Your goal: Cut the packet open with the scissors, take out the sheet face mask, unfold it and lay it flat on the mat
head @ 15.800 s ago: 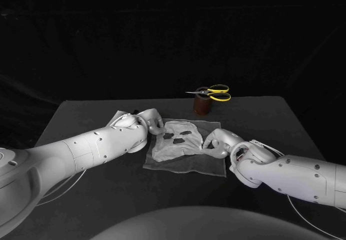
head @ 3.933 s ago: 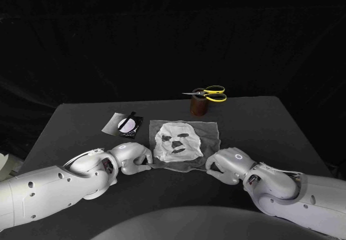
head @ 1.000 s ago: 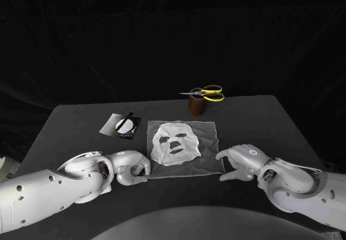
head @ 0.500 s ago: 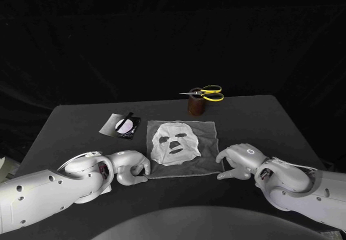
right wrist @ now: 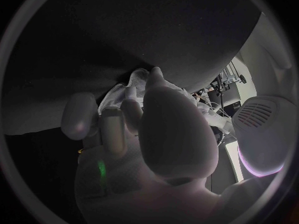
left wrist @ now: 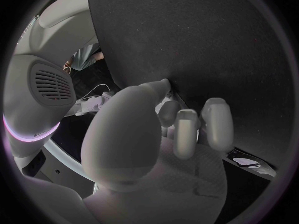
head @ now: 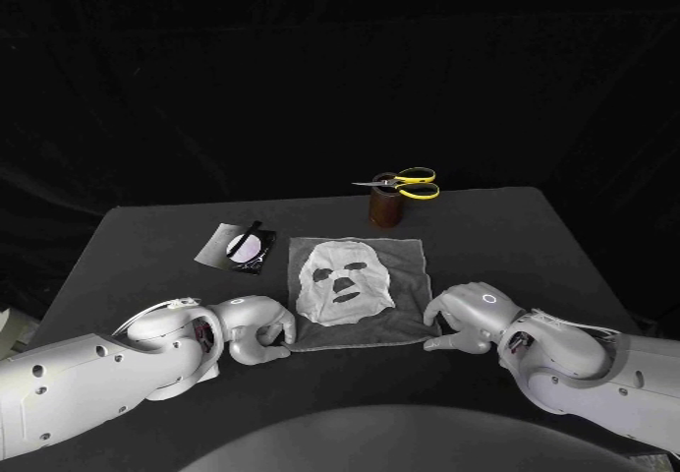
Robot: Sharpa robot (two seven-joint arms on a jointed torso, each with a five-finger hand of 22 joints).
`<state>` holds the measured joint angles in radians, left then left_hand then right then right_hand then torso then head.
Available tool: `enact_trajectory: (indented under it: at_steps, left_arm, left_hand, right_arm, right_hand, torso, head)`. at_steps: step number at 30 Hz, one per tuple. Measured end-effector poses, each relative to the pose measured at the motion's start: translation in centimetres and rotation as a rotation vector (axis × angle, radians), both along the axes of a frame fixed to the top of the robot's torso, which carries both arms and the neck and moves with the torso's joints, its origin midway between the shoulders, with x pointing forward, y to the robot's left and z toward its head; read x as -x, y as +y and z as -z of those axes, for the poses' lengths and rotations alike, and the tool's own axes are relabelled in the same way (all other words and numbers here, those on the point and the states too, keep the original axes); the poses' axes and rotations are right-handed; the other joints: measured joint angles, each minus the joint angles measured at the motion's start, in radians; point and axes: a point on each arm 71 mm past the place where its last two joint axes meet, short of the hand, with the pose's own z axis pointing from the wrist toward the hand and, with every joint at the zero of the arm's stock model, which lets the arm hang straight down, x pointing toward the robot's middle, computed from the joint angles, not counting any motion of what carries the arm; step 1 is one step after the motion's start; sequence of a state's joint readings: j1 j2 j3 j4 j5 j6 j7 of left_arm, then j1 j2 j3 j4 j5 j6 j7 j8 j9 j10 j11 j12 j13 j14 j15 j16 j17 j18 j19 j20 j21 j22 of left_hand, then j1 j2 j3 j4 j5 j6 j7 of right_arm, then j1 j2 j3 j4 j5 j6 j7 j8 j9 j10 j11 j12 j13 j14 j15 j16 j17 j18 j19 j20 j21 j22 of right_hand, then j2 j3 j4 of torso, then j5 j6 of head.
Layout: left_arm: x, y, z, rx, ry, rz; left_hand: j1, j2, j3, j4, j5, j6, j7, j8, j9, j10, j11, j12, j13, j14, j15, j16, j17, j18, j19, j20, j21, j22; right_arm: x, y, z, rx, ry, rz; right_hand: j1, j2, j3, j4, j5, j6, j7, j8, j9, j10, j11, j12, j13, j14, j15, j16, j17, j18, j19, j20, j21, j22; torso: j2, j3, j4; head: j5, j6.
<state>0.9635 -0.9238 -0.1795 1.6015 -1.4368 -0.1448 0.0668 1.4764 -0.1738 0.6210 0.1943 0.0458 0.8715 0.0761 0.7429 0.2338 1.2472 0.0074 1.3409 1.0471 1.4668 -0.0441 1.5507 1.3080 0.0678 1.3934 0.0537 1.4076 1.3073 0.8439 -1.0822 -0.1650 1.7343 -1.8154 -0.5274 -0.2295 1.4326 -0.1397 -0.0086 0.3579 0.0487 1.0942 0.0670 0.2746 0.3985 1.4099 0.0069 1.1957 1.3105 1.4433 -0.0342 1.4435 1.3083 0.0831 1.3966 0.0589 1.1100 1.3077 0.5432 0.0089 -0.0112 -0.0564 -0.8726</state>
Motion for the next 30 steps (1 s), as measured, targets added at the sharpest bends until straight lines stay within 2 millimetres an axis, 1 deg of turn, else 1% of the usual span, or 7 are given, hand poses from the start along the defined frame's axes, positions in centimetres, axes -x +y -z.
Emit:
enact_trajectory:
  at_steps: [8, 13, 14, 15, 16, 21, 30]
  left_arm:
    - [0.0, -0.01, 0.0, 0.0, 0.0, -0.002]
    - [0.01, -0.01, 0.0, 0.001, 0.001, -0.003]
    - [0.01, -0.01, 0.0, 0.002, 0.001, -0.003]
    - [0.01, 0.0, 0.0, 0.002, 0.001, -0.004]
    - [0.01, 0.0, 0.0, 0.002, 0.001, -0.004]
    - [0.02, 0.02, 0.01, 0.004, 0.002, -0.006]
    - [0.01, 0.05, 0.02, 0.005, 0.003, -0.009]
  left_hand:
    - [0.0, 0.0, 0.002, 0.002, 0.0, 0.002, 0.002, 0.004, 0.0, 0.0, 0.0, 0.0, 0.001, 0.0, 0.0, 0.002, 0.0, 0.0, 0.0, 0.0, 0.0, 0.0]
    - [0.0, 0.0, 0.007, -0.001, 0.0, 0.002, 0.002, 0.004, 0.0, 0.0, 0.0, 0.0, 0.002, 0.0, 0.0, 0.003, 0.0, 0.0, 0.0, 0.0, 0.0, 0.0]
    - [0.0, 0.0, 0.007, -0.001, 0.0, 0.002, 0.002, 0.004, 0.0, 0.0, 0.0, 0.0, 0.002, 0.0, 0.0, 0.003, 0.0, 0.0, 0.0, 0.0, 0.0, 0.0]
    - [0.0, 0.0, 0.007, -0.001, 0.0, 0.002, 0.002, 0.004, 0.0, 0.0, 0.0, 0.0, 0.002, 0.0, 0.0, 0.003, 0.0, 0.0, 0.0, 0.0, 0.0, 0.0]
    - [0.0, 0.0, 0.007, -0.001, 0.0, 0.002, 0.002, 0.004, 0.001, 0.0, 0.0, 0.0, 0.002, 0.0, 0.0, 0.003, 0.0, 0.0, 0.0, 0.0, 0.0, 0.0]
    - [0.0, 0.0, 0.007, -0.001, -0.001, 0.002, 0.002, 0.004, 0.001, 0.0, 0.0, -0.002, 0.002, 0.0, 0.0, 0.003, 0.0, 0.0, 0.0, 0.0, 0.0, 0.001]
    - [-0.005, 0.002, 0.011, -0.006, 0.0, 0.002, 0.002, 0.004, 0.001, 0.0, 0.0, -0.002, 0.004, 0.0, 0.0, 0.003, 0.0, 0.0, 0.0, 0.0, 0.0, 0.001]
  right_arm:
    - [0.17, 0.23, 0.02, 0.0, -0.015, -0.01]
    - [0.42, 0.34, 0.03, -0.008, -0.021, -0.014]
    - [0.45, 0.34, 0.01, -0.009, -0.021, -0.014]
    - [0.48, 0.32, 0.0, -0.01, -0.022, -0.014]
    - [0.49, 0.27, -0.01, -0.009, -0.022, -0.013]
    - [0.54, -0.02, -0.08, -0.008, -0.022, -0.007]
    - [0.54, -0.1, -0.69, -0.02, -0.03, 0.0]
  right_hand:
    - [0.004, -0.004, 0.061, -0.001, 0.0, 0.001, -0.001, 0.013, 0.005, 0.0, 0.0, 0.01, 0.0, 0.0, 0.0, 0.004, 0.0, 0.0, 0.003, -0.003, 0.018, 0.0]
    - [0.005, -0.003, 0.172, -0.062, 0.0, 0.001, -0.001, 0.028, 0.008, -0.001, -0.001, 0.016, 0.0, 0.0, 0.0, 0.004, -0.001, -0.001, 0.0, -0.007, 0.018, 0.0]
    - [0.015, 0.009, 0.187, -0.066, 0.0, 0.001, -0.001, 0.032, 0.009, 0.0, 0.0, 0.02, 0.004, 0.0, 0.0, 0.004, -0.001, -0.001, -0.002, -0.009, 0.013, 0.0]
    - [0.016, 0.009, 0.198, -0.069, 0.0, -0.001, 0.001, 0.034, 0.01, 0.0, 0.0, 0.021, 0.004, 0.0, 0.0, 0.004, -0.001, -0.001, -0.002, -0.009, 0.011, 0.0]
    - [0.015, 0.019, 0.211, -0.07, 0.0, -0.005, 0.001, 0.038, 0.012, 0.001, 0.001, 0.023, 0.005, 0.0, 0.0, 0.004, -0.001, -0.002, -0.002, -0.009, 0.011, 0.0]
    - [0.022, 0.031, 0.309, -0.071, 0.004, -0.013, -0.002, 0.066, 0.022, 0.001, 0.001, 0.027, 0.005, 0.0, 0.0, 0.004, -0.001, -0.007, -0.002, -0.009, 0.011, 0.0]
    - [0.026, 0.035, 0.406, -0.076, 0.003, -0.027, 0.001, 0.093, 0.031, 0.001, 0.001, 0.027, -0.003, 0.0, 0.0, 0.004, -0.001, -0.007, -0.002, -0.009, 0.015, 0.0]
  torso:
    - [0.0, 0.0001, 0.0]
    - [0.0, 0.0002, 0.0]
    - [0.0, 0.0002, 0.0]
    - [0.0, 0.0002, 0.0]
    - [0.0, 0.0002, 0.0]
    - [0.0, 0.0002, 0.0]
    - [0.0, 0.0002, -0.001]
  head:
    - [-0.001, 0.0]
    - [-0.001, 0.0]
    - [0.0, 0.0]
    - [0.0, 0.0]
    - [0.0, 0.0]
    - [0.001, 0.0]
    - [-0.001, 0.0]
